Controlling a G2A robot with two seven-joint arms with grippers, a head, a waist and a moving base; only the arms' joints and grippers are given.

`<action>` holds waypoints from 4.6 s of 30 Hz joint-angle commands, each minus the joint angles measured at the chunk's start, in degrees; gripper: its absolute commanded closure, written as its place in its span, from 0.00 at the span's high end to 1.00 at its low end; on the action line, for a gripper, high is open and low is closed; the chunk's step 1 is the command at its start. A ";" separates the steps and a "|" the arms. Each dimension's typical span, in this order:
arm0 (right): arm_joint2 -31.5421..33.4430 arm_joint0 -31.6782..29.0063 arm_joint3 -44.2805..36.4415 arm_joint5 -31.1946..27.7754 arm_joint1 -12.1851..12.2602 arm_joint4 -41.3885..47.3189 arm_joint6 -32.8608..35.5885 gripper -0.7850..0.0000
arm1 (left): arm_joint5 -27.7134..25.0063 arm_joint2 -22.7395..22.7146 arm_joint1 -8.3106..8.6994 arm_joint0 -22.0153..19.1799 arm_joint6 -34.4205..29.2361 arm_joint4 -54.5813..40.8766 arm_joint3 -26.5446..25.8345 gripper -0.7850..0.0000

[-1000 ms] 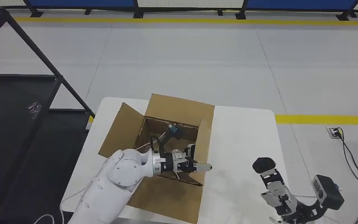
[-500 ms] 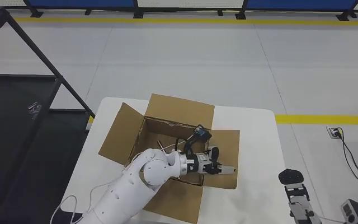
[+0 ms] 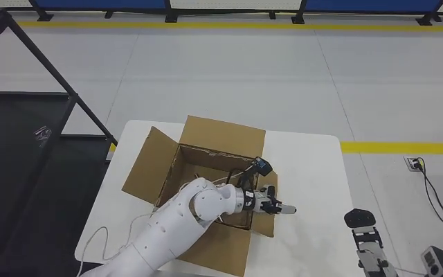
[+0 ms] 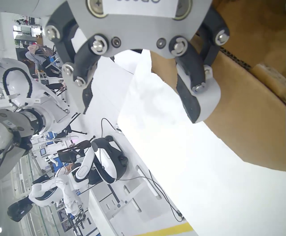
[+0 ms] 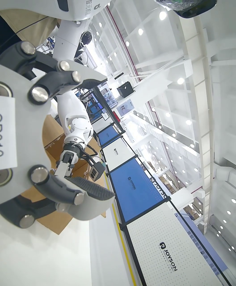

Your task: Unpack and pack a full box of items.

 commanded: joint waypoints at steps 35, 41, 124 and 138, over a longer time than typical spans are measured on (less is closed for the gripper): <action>-51.94 57.82 9.85 49.12 -6.28 -41.72 65.32 1.00 | -16.97 -80.08 13.98 63.29 6.43 -8.33 -44.90 1.00; -58.42 66.33 24.28 53.69 -9.84 -36.83 69.04 1.00 | -21.23 -80.08 14.00 66.17 7.21 -9.12 -44.27 1.00; -6.59 40.51 12.94 67.49 -7.55 -50.69 69.64 0.00 | -18.82 -81.20 14.18 66.78 9.28 -10.71 -45.35 1.00; -4.89 50.32 37.18 62.10 -6.55 -46.55 63.51 0.00 | -18.82 -81.20 14.18 66.78 9.28 -10.71 -45.35 1.00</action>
